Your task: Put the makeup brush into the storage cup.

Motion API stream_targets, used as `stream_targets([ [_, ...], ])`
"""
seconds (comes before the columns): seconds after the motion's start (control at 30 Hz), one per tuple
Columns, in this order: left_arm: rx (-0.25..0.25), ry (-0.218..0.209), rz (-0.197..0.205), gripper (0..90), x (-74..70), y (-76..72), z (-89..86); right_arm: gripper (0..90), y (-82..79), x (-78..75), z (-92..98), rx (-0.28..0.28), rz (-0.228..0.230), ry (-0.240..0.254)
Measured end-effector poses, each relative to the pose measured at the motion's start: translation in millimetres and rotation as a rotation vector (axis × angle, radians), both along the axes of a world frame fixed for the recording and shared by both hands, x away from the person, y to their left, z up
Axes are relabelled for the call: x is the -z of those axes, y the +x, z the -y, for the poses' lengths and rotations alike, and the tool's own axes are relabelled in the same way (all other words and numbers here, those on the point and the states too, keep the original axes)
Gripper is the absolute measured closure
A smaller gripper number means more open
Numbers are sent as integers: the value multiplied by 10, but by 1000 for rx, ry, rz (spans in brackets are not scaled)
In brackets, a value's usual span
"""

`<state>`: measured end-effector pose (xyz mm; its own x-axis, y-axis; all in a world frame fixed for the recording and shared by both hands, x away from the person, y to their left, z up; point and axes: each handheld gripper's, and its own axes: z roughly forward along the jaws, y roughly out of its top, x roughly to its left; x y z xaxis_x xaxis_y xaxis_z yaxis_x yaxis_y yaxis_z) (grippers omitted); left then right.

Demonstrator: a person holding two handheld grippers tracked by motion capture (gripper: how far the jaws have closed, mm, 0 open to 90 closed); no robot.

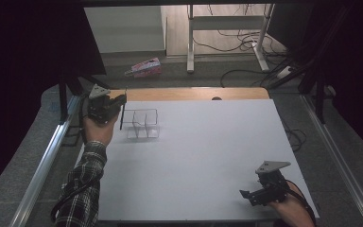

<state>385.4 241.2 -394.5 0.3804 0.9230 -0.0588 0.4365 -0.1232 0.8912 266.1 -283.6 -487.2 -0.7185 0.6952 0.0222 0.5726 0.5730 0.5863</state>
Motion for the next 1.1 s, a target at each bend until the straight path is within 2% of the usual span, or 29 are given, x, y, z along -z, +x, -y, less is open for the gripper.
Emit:
stream_targets([
  [0.5,-5,-3,26,856,-28,158,40,27,0,3,-2,-7,-2,-2],
  [0.73,-8,10,31,856,-42,230,47,28,-2,3,-2,-9,-3,-1],
  [1.1,-22,12,31,856,25,344,55,28,-5,3,1,-8,-4,1],
])
